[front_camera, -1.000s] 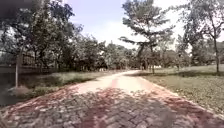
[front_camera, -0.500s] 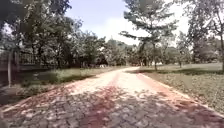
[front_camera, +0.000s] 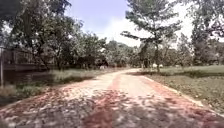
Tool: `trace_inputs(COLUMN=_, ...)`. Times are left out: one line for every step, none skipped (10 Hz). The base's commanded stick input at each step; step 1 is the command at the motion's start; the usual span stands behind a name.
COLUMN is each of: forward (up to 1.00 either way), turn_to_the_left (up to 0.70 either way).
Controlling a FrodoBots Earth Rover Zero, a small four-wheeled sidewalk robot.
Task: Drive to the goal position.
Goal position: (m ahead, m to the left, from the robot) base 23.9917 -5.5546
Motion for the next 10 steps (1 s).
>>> trace_inputs(forward=0.7, turn_to_the_left=0.0)
trace_inputs(forward=0.7, turn_to_the_left=0.0)
trace_inputs(forward=0.7, turn_to_the_left=0.0)
trace_inputs(forward=0.7, turn_to_the_left=0.0)
trace_inputs(forward=0.7, turn_to_the_left=0.0)
trace_inputs(forward=0.7, turn_to_the_left=0.0)
trace_inputs(forward=0.7, turn_to_the_left=0.0)
trace_inputs(forward=0.7, turn_to_the_left=0.0)
trace_inputs(forward=0.7, turn_to_the_left=0.0)
trace_inputs(forward=0.7, turn_to_the_left=0.0)
